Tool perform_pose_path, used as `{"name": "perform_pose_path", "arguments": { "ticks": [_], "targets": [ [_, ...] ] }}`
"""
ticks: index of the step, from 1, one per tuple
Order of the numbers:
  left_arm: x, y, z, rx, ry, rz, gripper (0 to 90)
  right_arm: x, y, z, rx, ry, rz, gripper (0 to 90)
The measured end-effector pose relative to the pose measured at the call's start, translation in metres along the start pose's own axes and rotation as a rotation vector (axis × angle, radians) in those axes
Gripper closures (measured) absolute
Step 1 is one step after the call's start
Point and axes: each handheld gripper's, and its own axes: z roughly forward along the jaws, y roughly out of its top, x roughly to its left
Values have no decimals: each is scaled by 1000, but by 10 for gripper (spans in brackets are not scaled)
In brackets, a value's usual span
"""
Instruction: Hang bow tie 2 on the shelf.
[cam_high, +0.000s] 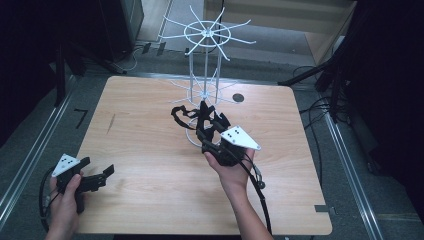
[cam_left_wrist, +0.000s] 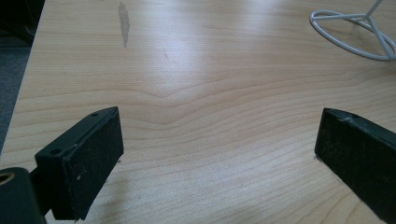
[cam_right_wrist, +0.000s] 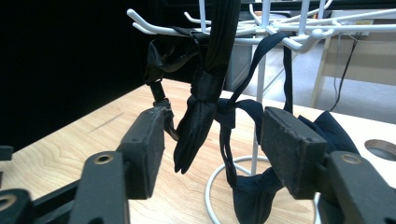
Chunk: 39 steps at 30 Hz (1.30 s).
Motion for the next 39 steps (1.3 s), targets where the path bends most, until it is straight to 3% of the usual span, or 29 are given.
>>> {"name": "perform_pose_path", "arguments": {
  "ticks": [16, 26, 33, 39],
  "targets": [
    [0, 0, 0, 2, 2, 3, 15, -12, -9, -16, 25, 20, 33, 250],
    [0, 0, 0, 2, 2, 3, 15, -21, -18, -27, 36, 34, 22, 155],
    [-1, 0, 0, 1, 4, 2, 15, -29, -27, -36, 46, 37, 45, 131],
    [-1, 0, 0, 1, 6, 2, 15, -35, -34, -43, 63, 26, 29, 108]
  ]
}}
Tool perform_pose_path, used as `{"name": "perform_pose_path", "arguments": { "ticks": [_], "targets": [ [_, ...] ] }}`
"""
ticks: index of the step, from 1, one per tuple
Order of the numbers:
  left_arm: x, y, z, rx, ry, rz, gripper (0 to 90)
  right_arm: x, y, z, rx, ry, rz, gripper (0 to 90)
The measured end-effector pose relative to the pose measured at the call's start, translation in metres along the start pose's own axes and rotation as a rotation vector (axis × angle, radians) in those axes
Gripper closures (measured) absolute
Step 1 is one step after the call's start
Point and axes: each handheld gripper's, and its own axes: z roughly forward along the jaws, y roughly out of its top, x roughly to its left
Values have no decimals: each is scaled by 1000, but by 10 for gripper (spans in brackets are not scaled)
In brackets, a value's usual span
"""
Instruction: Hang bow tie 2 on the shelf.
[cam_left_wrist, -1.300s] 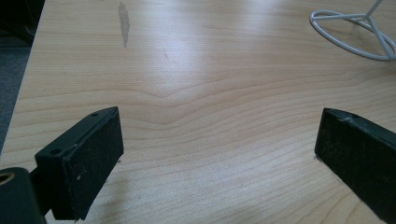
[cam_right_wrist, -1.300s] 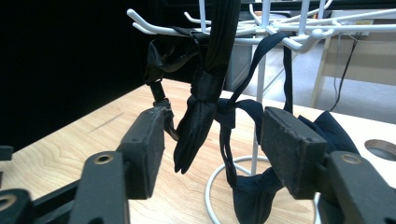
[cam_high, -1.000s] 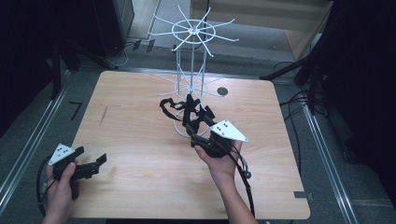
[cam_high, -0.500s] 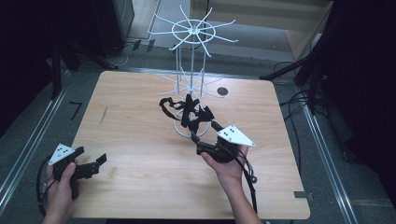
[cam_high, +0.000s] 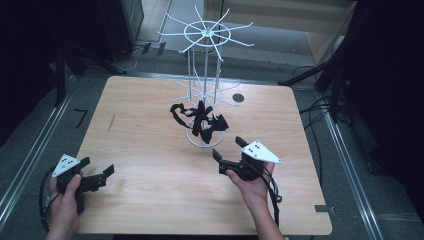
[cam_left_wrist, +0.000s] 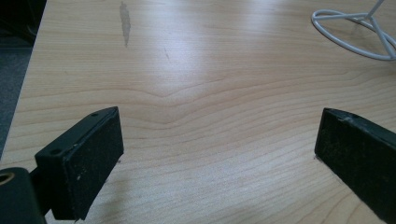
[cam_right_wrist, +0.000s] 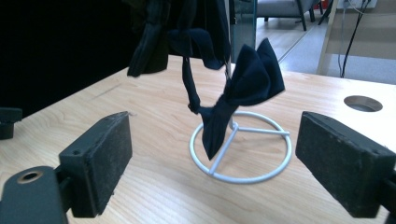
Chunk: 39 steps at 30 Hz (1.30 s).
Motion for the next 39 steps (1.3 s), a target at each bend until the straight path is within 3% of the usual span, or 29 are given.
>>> {"name": "perform_pose_path", "arguments": {
  "ticks": [19, 39],
  "targets": [
    [0, 0, 0, -3, 5, 0, 15, -24, -18, -23, 31, -55, 30, 96],
    [0, 0, 0, -3, 5, -3, 15, -43, -28, -41, 50, -111, 28, 96]
  ]
}}
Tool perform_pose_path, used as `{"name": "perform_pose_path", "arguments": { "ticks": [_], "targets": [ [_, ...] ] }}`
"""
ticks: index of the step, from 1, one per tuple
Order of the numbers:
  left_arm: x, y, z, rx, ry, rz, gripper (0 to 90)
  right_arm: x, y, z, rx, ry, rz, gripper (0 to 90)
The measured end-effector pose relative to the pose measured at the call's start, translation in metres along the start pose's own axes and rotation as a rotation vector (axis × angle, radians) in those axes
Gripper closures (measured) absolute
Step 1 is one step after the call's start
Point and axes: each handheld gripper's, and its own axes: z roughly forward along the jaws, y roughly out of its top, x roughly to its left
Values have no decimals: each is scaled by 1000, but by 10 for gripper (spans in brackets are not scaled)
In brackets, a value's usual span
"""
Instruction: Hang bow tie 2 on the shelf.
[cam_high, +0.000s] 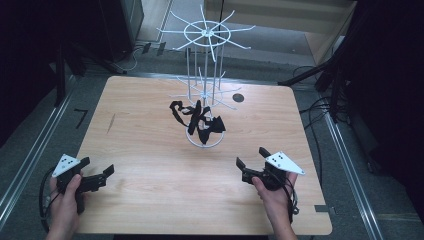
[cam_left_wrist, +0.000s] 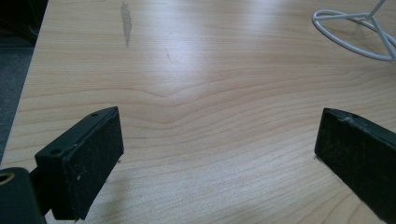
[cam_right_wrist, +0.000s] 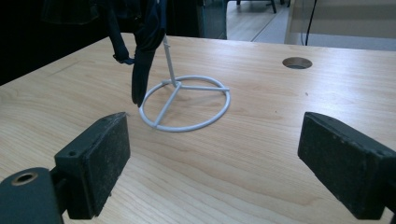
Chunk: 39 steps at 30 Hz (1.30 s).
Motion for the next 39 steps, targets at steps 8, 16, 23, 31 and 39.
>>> {"name": "perform_pose_path", "arguments": {
  "ticks": [8, 16, 23, 31, 39],
  "targets": [
    [0, 0, 0, -1, -1, 1, 15, -13, -6, -9, 12, -32, 3, 96],
    [0, 0, 0, -2, 0, 2, 15, -27, -12, -20, 16, -64, 5, 96],
    [0, 0, 0, -1, 1, 4, 15, -40, -17, -31, 11, -95, 19, 96],
    [0, 0, 0, 1, 1, 6, 15, -50, -22, -40, 11, -121, 35, 96],
    [0, 0, 0, -2, 5, 5, 15, -60, -29, -50, 25, -148, 45, 96]
  ]
}}
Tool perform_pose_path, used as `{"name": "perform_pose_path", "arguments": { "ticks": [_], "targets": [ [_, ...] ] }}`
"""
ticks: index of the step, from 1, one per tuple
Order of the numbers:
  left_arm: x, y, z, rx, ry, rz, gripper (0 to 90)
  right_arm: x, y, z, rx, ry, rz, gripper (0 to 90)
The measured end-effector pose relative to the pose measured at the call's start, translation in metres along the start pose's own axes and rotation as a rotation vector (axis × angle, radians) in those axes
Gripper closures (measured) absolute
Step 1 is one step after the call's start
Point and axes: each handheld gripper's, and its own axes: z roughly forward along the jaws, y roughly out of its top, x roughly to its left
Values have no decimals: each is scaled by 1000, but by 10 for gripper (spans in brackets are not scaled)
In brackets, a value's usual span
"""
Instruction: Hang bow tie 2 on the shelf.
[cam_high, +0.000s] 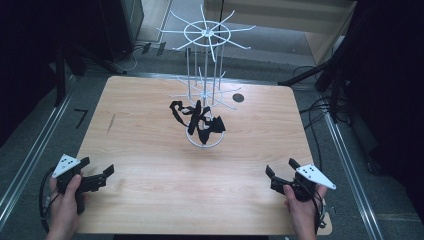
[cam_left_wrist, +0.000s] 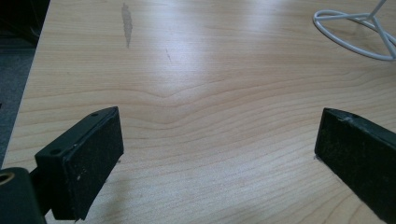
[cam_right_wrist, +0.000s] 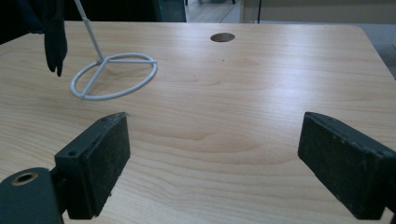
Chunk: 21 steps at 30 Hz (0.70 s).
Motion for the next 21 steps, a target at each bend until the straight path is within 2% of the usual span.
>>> {"name": "perform_pose_path", "arguments": {
  "ticks": [21],
  "targets": [
    [0, 0, 0, -2, -1, -2, 15, -34, -22, -15, 52, -65, 39, 96]
  ]
}}
